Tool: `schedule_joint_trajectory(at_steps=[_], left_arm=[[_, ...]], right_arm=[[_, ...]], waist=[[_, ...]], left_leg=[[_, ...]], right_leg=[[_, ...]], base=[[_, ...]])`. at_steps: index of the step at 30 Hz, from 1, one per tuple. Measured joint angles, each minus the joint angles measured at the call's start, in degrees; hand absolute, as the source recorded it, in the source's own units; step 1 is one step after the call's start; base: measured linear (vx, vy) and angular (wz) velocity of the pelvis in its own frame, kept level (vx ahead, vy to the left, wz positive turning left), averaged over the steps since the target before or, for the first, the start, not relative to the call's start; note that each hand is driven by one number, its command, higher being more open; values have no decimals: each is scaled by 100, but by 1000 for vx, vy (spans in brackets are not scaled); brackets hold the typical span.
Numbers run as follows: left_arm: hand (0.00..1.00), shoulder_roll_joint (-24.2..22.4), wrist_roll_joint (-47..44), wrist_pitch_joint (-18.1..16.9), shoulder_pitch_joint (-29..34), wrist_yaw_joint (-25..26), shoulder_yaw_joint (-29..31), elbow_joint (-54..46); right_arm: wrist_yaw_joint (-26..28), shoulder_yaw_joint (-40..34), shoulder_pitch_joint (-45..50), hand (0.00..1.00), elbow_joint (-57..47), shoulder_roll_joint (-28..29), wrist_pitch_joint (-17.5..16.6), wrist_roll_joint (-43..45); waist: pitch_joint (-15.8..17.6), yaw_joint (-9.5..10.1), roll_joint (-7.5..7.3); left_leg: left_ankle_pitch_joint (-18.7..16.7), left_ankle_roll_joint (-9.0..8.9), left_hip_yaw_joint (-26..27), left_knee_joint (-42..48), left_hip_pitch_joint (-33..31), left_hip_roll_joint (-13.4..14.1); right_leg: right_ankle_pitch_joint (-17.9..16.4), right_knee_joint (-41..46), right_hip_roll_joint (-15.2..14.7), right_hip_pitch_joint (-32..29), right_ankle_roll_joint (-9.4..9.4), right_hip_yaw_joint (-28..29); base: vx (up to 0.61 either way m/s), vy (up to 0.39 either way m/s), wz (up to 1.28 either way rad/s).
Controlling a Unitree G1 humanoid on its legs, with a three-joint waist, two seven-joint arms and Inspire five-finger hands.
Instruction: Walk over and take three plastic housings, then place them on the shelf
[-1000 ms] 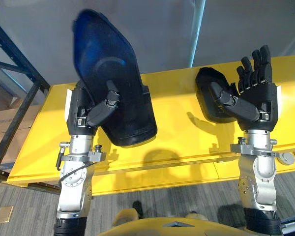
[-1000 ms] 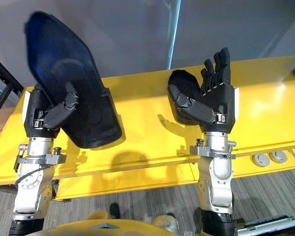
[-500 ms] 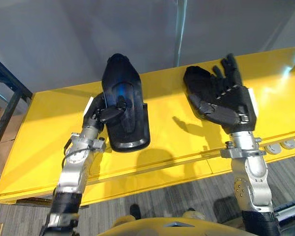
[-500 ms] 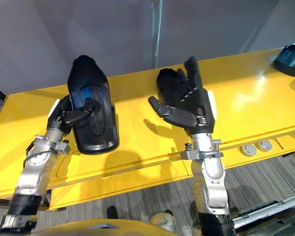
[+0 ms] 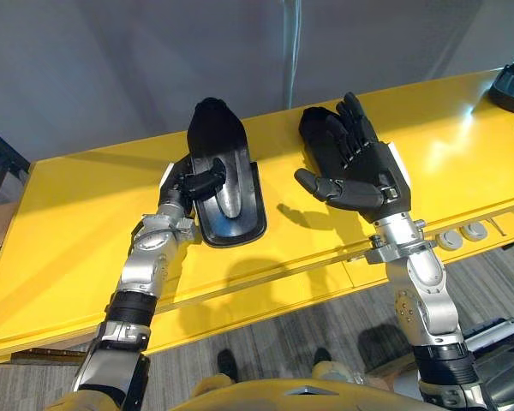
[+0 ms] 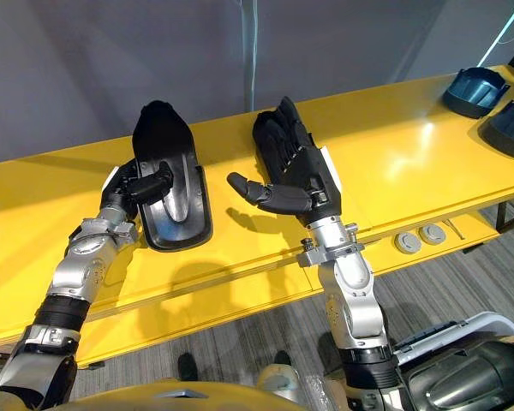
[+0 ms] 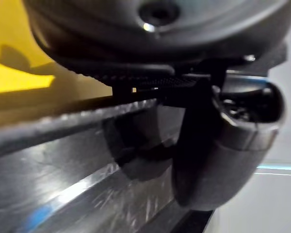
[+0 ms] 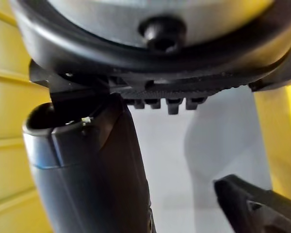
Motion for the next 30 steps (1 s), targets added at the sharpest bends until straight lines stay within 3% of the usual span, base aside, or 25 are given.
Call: schedule_joint_trajectory(at_steps=[11,21,24,30], left_arm=[[100,-12,326,-88,-291,577,-190,527],[100,-264,312,-546,-201,1538,-183,409],[100,-446,231,-622,-74,1801,78,-404],[100,-497,54,-1446,78,1835,285,-2810]], right_arm=[[-18,176,48,100,1,-1,71,158],[-111,458,105,100,1,103,81,170],[-364,500,240,100,2,298,79,139],[-916,736,368,100,24,512,53,71]], waist=[[37,-9,-62],[95,1,-152],[95,15,-152],[78,61,-117]], left_leg=[[62,-43,6,-3,8,125],[114,-67,-17,0,-4,175],[116,-69,-41,1,-2,169],[117,-72,-83,0,52,168]], right_leg=[[-2,-10,121,-21,-58,95],[40,-9,189,-15,-47,78],[39,-7,187,11,-49,24],[14,-11,183,104,-86,-47]], base=[[-29,-6,-2],[2,-1,0],[8,-1,6],[-2,0,5]])
